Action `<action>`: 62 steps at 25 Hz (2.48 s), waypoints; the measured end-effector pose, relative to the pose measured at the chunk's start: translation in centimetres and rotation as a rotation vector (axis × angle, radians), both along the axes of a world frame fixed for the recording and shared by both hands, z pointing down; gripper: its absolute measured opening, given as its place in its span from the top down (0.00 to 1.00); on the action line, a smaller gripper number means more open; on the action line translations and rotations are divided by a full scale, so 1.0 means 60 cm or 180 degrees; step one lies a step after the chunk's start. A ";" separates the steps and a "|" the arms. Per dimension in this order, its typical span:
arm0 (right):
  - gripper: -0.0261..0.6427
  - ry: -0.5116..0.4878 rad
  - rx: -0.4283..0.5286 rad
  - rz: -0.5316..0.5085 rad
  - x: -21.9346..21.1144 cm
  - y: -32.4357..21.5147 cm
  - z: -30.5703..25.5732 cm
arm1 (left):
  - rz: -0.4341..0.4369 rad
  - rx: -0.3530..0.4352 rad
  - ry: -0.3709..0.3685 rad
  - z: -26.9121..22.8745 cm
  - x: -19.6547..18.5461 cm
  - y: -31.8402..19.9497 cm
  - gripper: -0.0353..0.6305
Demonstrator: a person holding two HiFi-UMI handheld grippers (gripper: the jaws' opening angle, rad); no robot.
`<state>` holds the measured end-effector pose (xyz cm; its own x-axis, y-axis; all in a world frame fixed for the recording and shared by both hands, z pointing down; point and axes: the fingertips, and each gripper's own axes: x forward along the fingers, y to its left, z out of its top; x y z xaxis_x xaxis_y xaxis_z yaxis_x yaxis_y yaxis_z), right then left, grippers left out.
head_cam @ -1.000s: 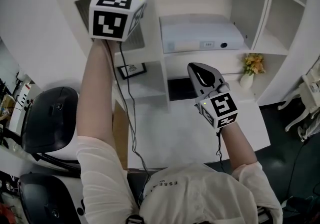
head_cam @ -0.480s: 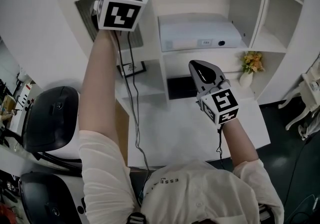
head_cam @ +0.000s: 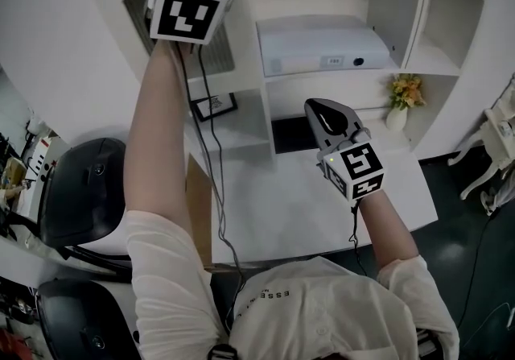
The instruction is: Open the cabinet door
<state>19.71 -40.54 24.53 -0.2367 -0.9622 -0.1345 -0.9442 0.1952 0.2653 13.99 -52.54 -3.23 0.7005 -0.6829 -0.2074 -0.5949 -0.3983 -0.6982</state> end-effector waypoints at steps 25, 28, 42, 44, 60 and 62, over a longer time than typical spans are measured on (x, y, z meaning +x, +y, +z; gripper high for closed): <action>0.94 -0.0129 0.0071 -0.0048 -0.063 0.137 0.025 | 0.0624 -0.0348 0.0181 -0.002 -0.090 0.132 0.82; 0.94 -0.0121 0.0069 -0.0114 -0.075 0.143 0.024 | 0.0789 -0.0430 0.0293 -0.005 -0.109 0.154 0.82; 0.94 -0.0063 0.0050 -0.0043 -0.160 0.128 0.011 | 0.1319 -0.0533 0.0364 -0.005 -0.168 0.198 0.84; 0.94 -0.0051 0.0045 -0.0008 -0.171 0.127 0.011 | 0.1396 -0.0536 0.0350 -0.003 -0.182 0.205 0.84; 0.94 -0.0089 0.0174 -0.0101 -0.311 0.133 -0.018 | 0.1867 -0.0564 0.0397 -0.006 -0.336 0.267 0.84; 0.94 -0.0088 0.0173 -0.0152 -0.338 0.132 -0.018 | 0.1902 -0.0526 0.0387 -0.005 -0.365 0.272 0.84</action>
